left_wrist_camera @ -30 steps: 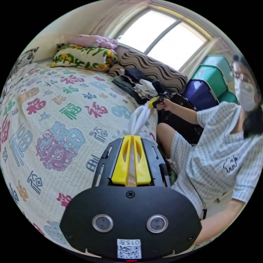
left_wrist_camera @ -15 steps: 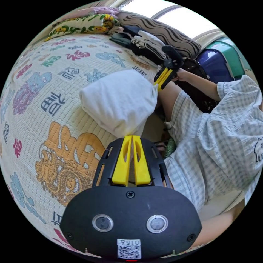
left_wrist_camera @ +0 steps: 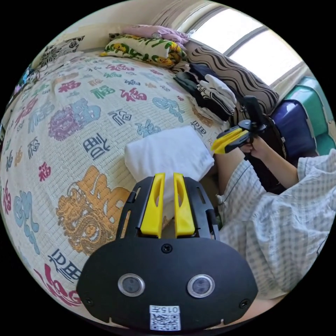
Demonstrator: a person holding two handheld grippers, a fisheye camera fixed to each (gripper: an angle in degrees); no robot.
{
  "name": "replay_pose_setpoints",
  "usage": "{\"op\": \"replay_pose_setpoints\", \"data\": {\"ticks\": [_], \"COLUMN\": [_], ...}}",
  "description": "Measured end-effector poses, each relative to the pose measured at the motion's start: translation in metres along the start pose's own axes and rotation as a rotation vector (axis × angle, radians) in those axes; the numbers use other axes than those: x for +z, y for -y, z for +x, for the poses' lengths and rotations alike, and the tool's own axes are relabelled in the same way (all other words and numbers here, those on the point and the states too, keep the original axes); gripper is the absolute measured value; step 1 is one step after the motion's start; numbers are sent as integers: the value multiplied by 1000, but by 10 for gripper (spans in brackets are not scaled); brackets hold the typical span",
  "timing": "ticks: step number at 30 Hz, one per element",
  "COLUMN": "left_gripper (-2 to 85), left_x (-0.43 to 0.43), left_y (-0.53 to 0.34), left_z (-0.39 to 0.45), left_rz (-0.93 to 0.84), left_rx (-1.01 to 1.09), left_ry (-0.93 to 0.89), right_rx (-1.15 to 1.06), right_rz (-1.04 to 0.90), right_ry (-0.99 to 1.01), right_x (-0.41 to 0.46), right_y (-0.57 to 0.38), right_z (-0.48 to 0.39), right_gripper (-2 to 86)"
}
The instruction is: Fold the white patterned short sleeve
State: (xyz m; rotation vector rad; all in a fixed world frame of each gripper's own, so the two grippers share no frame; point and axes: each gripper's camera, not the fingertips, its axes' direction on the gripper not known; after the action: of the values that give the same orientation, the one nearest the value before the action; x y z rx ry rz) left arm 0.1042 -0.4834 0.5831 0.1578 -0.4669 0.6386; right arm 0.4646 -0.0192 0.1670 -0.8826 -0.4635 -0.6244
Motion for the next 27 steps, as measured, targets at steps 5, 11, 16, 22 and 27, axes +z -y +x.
{"op": "replay_pose_setpoints", "data": {"ticks": [5, 11, 16, 22, 27], "left_gripper": [14, 0, 7, 68, 87], "left_x": [27, 23, 11, -48, -46], "left_y": [-23, -40, -33, -57, -90], "left_z": [3, 28, 46, 38, 6], "left_rz": [-31, -5, -95, 103, 185], "left_rx": [-146, -183, -160, -296, -491], "left_ry": [-30, 78, 146, 103, -4], "right_rx": [45, 131, 101, 55, -8], "right_rz": [-219, -177, -223, -29, -70], "right_ry": [-213, -257, -290, -158, -178], "right_x": [114, 160, 202, 209, 254], "right_y": [7, -3, 1, 38, 114], "right_z": [7, 19, 13, -4, -31], "right_gripper": [-3, -6, -4, 35, 70]}}
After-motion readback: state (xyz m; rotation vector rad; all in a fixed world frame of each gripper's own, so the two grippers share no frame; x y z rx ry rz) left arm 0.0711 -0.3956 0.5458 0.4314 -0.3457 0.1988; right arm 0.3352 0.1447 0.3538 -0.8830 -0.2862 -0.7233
